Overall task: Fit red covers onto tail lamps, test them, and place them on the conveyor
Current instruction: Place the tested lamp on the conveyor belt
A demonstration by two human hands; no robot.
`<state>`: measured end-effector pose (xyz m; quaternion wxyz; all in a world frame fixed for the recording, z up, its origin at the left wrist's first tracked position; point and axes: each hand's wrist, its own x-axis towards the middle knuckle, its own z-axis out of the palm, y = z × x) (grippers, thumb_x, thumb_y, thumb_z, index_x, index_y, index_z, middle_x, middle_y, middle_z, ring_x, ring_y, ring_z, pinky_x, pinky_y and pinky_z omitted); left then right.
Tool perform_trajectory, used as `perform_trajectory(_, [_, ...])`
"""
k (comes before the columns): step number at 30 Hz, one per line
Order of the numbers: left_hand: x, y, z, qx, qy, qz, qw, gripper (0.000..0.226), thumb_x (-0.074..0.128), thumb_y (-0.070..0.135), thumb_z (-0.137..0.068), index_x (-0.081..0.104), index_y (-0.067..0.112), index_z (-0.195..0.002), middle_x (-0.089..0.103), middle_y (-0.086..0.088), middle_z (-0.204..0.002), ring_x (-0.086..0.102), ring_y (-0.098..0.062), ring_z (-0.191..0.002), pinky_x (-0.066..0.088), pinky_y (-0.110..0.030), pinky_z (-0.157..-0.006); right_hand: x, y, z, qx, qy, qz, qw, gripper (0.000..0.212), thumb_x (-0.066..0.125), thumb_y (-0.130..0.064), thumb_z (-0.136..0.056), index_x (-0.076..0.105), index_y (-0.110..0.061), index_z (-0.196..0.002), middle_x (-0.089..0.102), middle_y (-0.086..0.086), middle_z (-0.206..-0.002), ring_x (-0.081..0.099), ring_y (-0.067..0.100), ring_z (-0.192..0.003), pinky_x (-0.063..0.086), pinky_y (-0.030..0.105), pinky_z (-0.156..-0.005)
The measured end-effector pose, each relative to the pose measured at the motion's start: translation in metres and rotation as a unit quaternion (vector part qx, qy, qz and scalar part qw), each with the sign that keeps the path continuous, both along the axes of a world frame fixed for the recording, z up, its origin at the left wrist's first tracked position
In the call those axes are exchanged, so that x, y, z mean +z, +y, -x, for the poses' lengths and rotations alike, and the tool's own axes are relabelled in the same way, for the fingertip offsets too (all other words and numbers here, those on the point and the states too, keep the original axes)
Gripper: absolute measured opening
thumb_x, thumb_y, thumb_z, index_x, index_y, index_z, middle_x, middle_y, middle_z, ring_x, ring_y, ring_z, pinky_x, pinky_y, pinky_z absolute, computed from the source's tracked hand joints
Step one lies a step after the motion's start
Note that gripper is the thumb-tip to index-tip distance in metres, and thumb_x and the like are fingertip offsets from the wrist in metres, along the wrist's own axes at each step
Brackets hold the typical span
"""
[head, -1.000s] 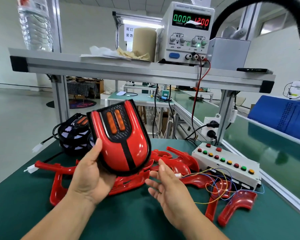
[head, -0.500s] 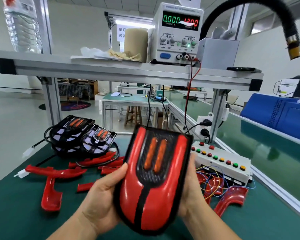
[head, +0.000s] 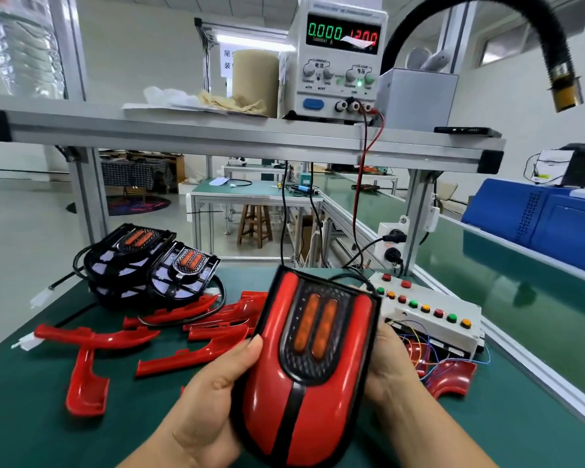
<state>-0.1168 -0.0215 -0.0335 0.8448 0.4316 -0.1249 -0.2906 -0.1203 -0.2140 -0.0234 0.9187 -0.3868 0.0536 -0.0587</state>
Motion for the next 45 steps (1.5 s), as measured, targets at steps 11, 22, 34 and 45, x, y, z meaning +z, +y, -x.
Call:
perform_trajectory(11, [-0.004,0.004,-0.011,-0.005,0.095,0.076,0.993,0.045,0.056,0.04,-0.082,0.078,0.007,-0.102,0.073,-0.02,-0.108,0.073,-0.038,-0.09,0.06,-0.048,-0.065,-0.019,-0.006,-0.01,-0.126,0.132,0.083,0.98,0.009,0.053,-0.019,-0.096,0.059,-0.018,-0.088,0.067,0.005,-0.062,0.065,0.018,-0.051,0.056,0.031,-0.053])
perform_trajectory(22, [0.001,0.002,-0.017,0.062,0.114,0.121,0.984,0.048,0.054,0.043,-0.08,0.077,0.006,-0.102,0.071,-0.019,-0.114,0.072,-0.036,-0.094,0.061,-0.046,-0.063,-0.012,0.025,0.004,0.011,-0.066,-0.046,0.997,0.029,0.047,0.011,-0.083,0.058,-0.008,-0.104,0.07,0.022,-0.08,0.07,0.026,-0.061,0.057,0.031,-0.051])
perform_trajectory(34, [0.001,-0.004,-0.027,0.12,0.051,0.068,0.989,0.046,0.055,0.042,-0.08,0.076,0.009,-0.105,0.073,-0.016,-0.112,0.072,-0.032,-0.096,0.062,-0.044,-0.063,-0.018,0.025,0.006,0.103,-0.06,0.017,0.993,0.042,0.057,-0.008,-0.064,0.075,-0.011,-0.102,0.072,0.012,-0.082,0.067,0.023,-0.064,0.058,0.037,-0.066])
perform_trajectory(45, [0.003,-0.008,-0.037,0.285,-0.034,-0.03,0.957,0.049,0.053,0.028,-0.099,0.036,0.036,-0.144,0.07,-0.001,-0.115,0.069,-0.022,-0.103,0.051,-0.05,-0.096,-0.02,0.043,0.009,0.033,0.04,0.303,0.952,0.057,0.055,-0.054,-0.082,0.068,-0.007,-0.109,0.075,0.01,-0.101,0.071,0.023,-0.094,0.057,0.033,-0.075])
